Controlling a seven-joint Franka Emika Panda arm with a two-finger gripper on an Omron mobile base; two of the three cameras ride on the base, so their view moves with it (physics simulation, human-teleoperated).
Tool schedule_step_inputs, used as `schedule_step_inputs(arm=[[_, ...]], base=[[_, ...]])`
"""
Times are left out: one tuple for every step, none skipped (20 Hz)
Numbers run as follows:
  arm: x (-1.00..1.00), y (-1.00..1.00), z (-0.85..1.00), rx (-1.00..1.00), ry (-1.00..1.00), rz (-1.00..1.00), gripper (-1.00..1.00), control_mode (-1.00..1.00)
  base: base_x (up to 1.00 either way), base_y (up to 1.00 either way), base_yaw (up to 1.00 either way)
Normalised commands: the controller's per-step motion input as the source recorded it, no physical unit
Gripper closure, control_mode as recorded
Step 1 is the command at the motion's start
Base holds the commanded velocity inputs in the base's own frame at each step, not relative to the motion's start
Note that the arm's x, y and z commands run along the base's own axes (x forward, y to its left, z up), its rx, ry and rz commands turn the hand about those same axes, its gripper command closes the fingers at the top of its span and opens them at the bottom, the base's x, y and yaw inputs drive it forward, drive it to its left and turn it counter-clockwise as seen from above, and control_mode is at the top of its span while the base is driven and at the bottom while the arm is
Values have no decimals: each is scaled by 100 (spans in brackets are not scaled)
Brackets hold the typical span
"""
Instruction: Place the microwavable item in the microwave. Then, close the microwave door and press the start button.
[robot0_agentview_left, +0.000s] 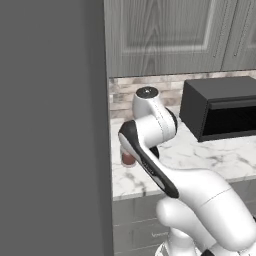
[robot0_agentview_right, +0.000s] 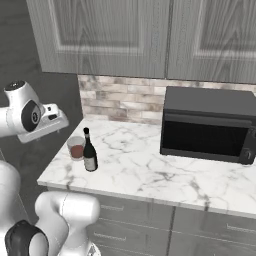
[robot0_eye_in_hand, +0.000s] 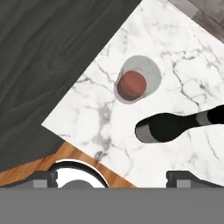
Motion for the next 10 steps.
schedule_step_inputs(arm=[[22, 0, -31, -3, 17, 16, -100, -100], [31, 0, -41, -1, 18, 14, -100, -100], [31, 0, -49, 0, 17, 13, -100, -100], [40, 0, -51, 0, 16, 12, -100, -100], [42, 0, -56, -1, 16, 11, -100, -100], [37, 0, -54, -1, 15, 9, -100, -100], [37, 0, -50, -2, 15, 10, -100, -100], [28, 0, -40, -2, 16, 10, -100, -100], [21, 0, -34, -3, 18, 10, -100, -100], [13, 0, -32, -7, 16, 10, -100, -100]], base=[[0, 0, 0], [0, 0, 0], [0, 0, 0], [0, 0, 0], [0, 0, 0], [0, 0, 0], [0, 0, 0], [0, 0, 0], [0, 0, 0], [0, 0, 0]])
